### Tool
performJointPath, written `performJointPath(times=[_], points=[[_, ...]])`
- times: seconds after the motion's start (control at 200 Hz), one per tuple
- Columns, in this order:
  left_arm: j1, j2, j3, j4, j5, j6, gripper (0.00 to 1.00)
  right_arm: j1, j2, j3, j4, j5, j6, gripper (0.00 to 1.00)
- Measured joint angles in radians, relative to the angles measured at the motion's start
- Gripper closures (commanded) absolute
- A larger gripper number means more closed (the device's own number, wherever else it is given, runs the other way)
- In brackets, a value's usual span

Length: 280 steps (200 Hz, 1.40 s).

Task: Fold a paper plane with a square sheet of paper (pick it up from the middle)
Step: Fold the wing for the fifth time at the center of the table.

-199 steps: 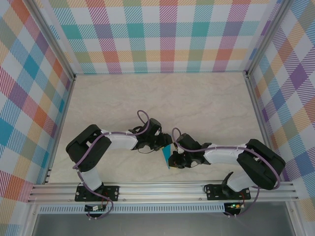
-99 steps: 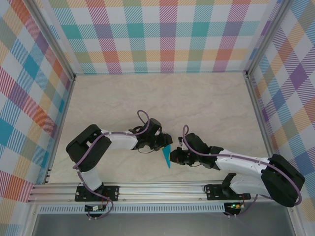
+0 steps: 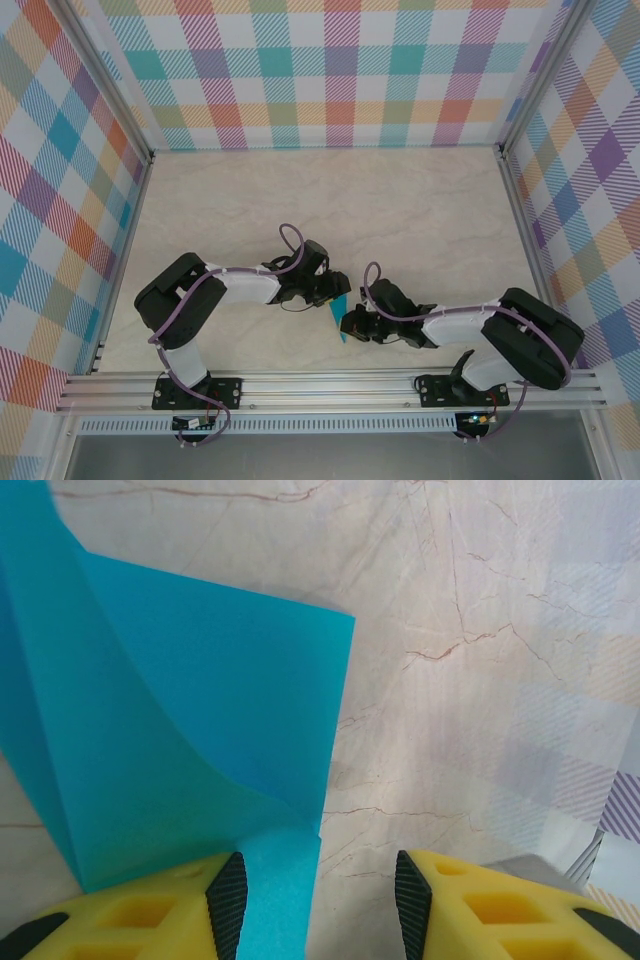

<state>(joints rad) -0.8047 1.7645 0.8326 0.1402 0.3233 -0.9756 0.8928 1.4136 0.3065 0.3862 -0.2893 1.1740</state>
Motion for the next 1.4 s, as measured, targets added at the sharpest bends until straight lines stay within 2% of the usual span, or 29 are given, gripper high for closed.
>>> performJointPath(times=[0.385, 0.895, 1.13, 1.4], points=[[-0.001, 0.003, 0.003, 0.000, 0.009, 0.000, 0.53, 0.024, 0.027, 0.046, -0.062, -0.021, -0.076, 0.91], [-0.006, 0.004, 0.006, -0.007, 0.008, 0.000, 0.53, 0.057, -0.096, 0.042, -0.309, -0.089, -0.175, 0.88], [-0.007, 0.004, 0.006, -0.007, 0.006, -0.005, 0.53, 0.058, -0.208, 0.048, -0.358, -0.018, -0.166, 0.84], [-0.014, 0.003, 0.004, -0.002, -0.014, -0.037, 0.53, 0.021, -0.214, 0.060, -0.296, 0.088, -0.078, 0.84]])
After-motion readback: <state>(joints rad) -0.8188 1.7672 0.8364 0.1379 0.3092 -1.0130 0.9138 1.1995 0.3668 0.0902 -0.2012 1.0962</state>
